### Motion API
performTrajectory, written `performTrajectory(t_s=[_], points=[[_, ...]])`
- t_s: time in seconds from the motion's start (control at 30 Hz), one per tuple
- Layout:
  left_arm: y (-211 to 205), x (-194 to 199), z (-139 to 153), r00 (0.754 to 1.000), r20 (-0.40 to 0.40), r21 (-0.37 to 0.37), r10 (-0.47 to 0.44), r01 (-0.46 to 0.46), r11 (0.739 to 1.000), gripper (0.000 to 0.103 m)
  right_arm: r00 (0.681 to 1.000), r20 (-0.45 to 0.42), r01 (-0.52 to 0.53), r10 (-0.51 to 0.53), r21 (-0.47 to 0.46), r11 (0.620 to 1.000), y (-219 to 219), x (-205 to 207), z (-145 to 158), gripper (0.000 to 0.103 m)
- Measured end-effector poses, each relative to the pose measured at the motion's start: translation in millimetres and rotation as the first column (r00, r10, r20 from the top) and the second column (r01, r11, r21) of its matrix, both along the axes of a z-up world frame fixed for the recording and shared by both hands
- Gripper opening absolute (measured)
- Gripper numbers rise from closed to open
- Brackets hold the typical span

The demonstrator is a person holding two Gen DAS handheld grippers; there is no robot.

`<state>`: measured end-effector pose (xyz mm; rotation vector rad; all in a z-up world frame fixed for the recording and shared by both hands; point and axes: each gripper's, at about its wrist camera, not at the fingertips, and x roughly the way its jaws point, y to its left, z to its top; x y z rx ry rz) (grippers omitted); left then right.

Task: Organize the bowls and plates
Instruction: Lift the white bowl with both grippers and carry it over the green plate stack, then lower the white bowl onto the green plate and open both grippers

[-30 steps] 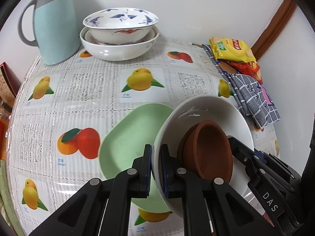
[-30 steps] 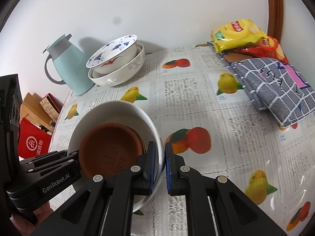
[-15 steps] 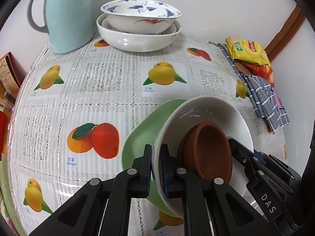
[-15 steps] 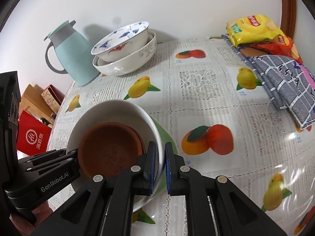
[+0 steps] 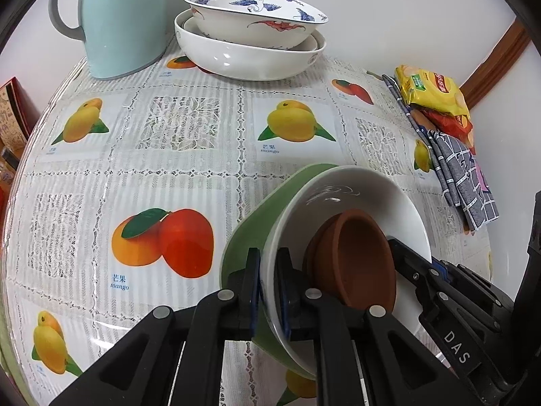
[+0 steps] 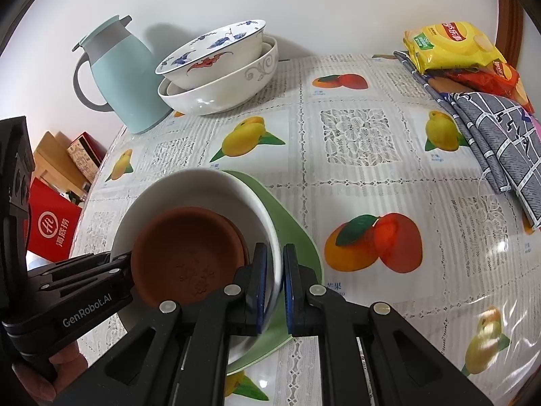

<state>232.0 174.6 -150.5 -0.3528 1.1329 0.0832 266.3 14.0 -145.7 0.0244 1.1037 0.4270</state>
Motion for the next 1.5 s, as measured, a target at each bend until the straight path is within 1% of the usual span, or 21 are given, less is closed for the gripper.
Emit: performTrajectory(t_s=[0.23,0.37,0.5,0.7,0.73,0.8,0.87,1.03,1.1,1.17,1.23,1.27,1.3,1.4,1.43,1.5], points=[[5.9,-0.6,-5.0,1.000,0.005,-0.047,0.004,-0.004,0.999,0.013,1.000,-0.002,-0.008,0.007,-0.020,1.000,3.5,3.1,-0.3,0.010],[4.3,-1.8,-3.8,1.000,0.005,-0.039,0.000,0.000,0.999,0.013,1.000,0.006,-0.007,0.007,-0.018,1.000,1.1,3.7,2.9,0.011],[5.4,-3.4,-2.1,1.000,0.007,-0.048,-0.003,0.003,0.999,0.013,1.000,0.009,-0.008,0.008,-0.024,1.000,0.4,0.7,5.3,0.012],[5.0,-11.4,10.6,0.999,0.038,-0.016,-0.007,0.008,1.000,0.016,0.999,0.019,-0.025,0.025,-0.006,1.000,-3.9,-5.7,12.2,0.012],[5.7,-13.8,13.6,0.999,0.041,-0.008,-0.001,0.001,1.000,0.017,0.999,0.020,-0.025,0.025,-0.006,1.000,-4.8,-6.9,13.0,0.012],[7.0,-18.3,18.6,0.999,0.047,0.008,0.008,-0.009,1.000,0.022,0.999,0.020,-0.025,0.025,-0.001,1.000,-7.2,-10.2,14.2,0.012],[7.4,-23.4,23.4,0.998,0.055,0.019,0.013,-0.014,1.000,0.024,1.000,0.018,-0.022,0.022,0.001,1.000,-9.2,-13.8,15.2,0.016],[0.2,-39.1,39.2,0.996,0.085,0.038,0.002,-0.005,0.999,0.026,1.000,0.025,-0.014,0.014,0.008,1.000,-17.0,-27.2,21.4,0.022],[-4.1,-45.1,44.4,0.995,0.097,0.044,-0.006,0.001,0.999,0.032,1.000,0.027,-0.015,0.015,0.008,1.000,-20.0,-34.0,25.4,0.024],[-10.6,-52.7,50.8,0.994,0.111,0.054,-0.015,0.009,0.998,0.036,0.999,0.033,-0.016,0.016,0.007,1.000,-23.5,-41.0,30.1,0.029],[-16.7,-60.2,56.6,0.992,0.125,0.057,-0.022,0.015,0.998,0.037,0.999,0.045,-0.012,0.012,0.005,1.000,-29.2,-50.9,37.3,0.033],[-20.2,-64.6,60.3,0.991,0.131,0.057,-0.028,0.021,0.998,0.039,0.999,0.053,-0.011,0.011,0.004,1.000,-32.6,-55.9,41.2,0.035],[-23.5,-67.8,63.3,0.990,0.135,0.057,-0.033,0.025,0.998,0.043,0.998,0.064,-0.012,0.012,0.001,1.000,-36.3,-62.1,46.4,0.036],[-35.8,-80.4,73.9,0.987,0.153,0.065,-0.049,0.039,0.997,0.050,0.995,0.099,-0.008,0.009,-0.013,1.000,-46.3,-78.9,59.9,0.044],[-40.5,-84.8,77.3,0.986,0.156,0.065,-0.058,0.048,0.997,0.052,0.992,0.124,0.003,0.001,-0.027,1.000,-51.1,-87.5,66.6,0.048],[-52.2,-95.5,86.6,0.982,0.175,0.077,-0.073,0.060,0.995,0.054,0.985,0.170,0.033,-0.024,-0.047,0.998,-60.3,-101.8,76.8,0.051]])
